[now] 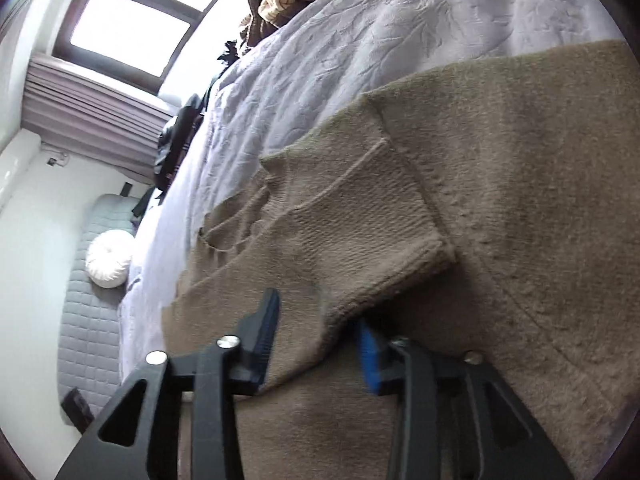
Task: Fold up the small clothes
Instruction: 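Grasp the opposite side edge of the sweater with the right gripper, then fold the held side over the body and open the right gripper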
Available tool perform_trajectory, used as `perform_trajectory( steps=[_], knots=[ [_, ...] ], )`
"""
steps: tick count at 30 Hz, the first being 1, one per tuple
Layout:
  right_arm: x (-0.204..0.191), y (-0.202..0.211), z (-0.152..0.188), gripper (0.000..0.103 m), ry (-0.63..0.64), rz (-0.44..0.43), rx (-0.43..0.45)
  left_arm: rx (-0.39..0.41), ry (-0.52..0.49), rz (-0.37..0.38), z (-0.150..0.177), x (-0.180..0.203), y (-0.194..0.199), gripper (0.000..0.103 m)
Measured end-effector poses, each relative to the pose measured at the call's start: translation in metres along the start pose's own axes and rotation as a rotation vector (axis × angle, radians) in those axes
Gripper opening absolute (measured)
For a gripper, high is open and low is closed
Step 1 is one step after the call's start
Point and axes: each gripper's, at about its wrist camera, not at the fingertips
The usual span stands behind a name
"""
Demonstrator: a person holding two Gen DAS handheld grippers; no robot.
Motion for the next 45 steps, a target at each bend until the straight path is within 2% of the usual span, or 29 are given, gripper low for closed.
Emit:
perform_trajectory(
  steps=[3,7,8,9,10,11,13,15,18,20,22,23,24,25,27,29,31,35,37,40,42,45],
  knots=[
    [-0.002,-0.004,-0.004,0.044,0.007,0.012,0.001,-0.106,0.081,0.081,-0.031,-0.003,-0.043,0.086],
    [0.004,0.004,-0.002,0.044,-0.016,-0.001,0.005,-0.226,0.128,0.108,-0.055,0.006,-0.098,0.086],
    [0.004,0.003,-0.003,0.044,-0.025,-0.003,0.007,-0.241,0.152,0.122,-0.056,0.007,-0.103,0.074],
    [0.005,0.006,-0.001,0.044,-0.030,-0.001,0.009,-0.246,0.171,0.144,-0.055,0.008,-0.106,0.058],
    [0.005,0.007,-0.002,0.044,-0.032,0.006,0.010,-0.254,0.185,0.175,-0.057,0.009,-0.107,0.019],
    [0.001,0.007,-0.004,0.035,-0.022,0.028,0.007,-0.254,0.193,0.178,-0.056,0.010,-0.107,0.012],
    [-0.010,0.005,-0.011,0.008,0.030,0.077,0.005,-0.207,0.186,0.165,-0.058,0.012,-0.098,0.010],
    [-0.028,0.011,-0.018,0.008,0.109,0.087,0.041,-0.153,0.163,0.143,-0.058,0.012,-0.088,0.010],
    [-0.040,0.017,-0.023,0.007,0.164,0.116,0.074,-0.148,0.151,0.109,-0.062,0.010,-0.095,0.010],
    [-0.029,0.012,-0.020,0.008,0.127,0.153,0.045,-0.151,0.144,0.078,-0.060,0.011,-0.102,0.010],
    [-0.010,0.006,-0.010,0.008,0.058,0.184,-0.022,-0.142,0.133,0.063,-0.059,0.009,-0.101,0.011],
    [-0.003,0.008,-0.002,0.007,0.032,0.167,-0.035,-0.135,0.121,0.052,-0.058,0.008,-0.098,0.011],
    [0.000,0.013,0.001,0.007,0.033,0.157,-0.030,-0.129,0.110,0.037,-0.059,0.008,-0.094,0.011],
    [0.000,0.021,0.004,0.012,0.047,0.155,-0.031,-0.113,0.094,0.014,-0.058,0.006,-0.086,0.011],
    [0.000,0.033,0.007,0.014,0.063,0.189,-0.036,-0.071,0.044,-0.044,-0.058,0.003,-0.067,0.011],
    [-0.002,0.048,0.009,0.015,0.074,0.210,-0.012,-0.058,0.021,0.004,-0.056,-0.001,-0.046,0.011],
    [-0.007,0.059,0.007,0.018,0.084,0.190,0.033,-0.057,0.000,0.057,-0.054,0.003,-0.032,0.011],
    [-0.027,0.053,-0.005,0.018,0.132,0.176,0.059,-0.082,-0.046,0.122,-0.041,0.029,-0.026,0.011],
    [-0.031,0.040,-0.009,0.018,0.132,0.186,0.049,-0.119,-0.078,0.116,-0.027,0.044,-0.037,0.011],
    [-0.021,0.023,-0.002,0.015,0.105,0.271,0.006,-0.143,-0.104,0.070,-0.004,0.049,-0.052,0.011],
    [-0.006,0.026,0.007,0.014,0.040,0.217,0.002,-0.118,-0.121,0.065,0.005,0.045,-0.052,0.011],
    [0.006,0.034,0.014,0.014,0.025,0.179,0.001,-0.116,-0.115,0.077,0.007,0.036,-0.049,0.011]
  ],
)
Point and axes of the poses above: each gripper's, at about its wrist camera, not at the fingertips, and y roughly against the way its jaws point, x to its right, z to its underside, and after that the axes turned 8 degrees about y, right-handed
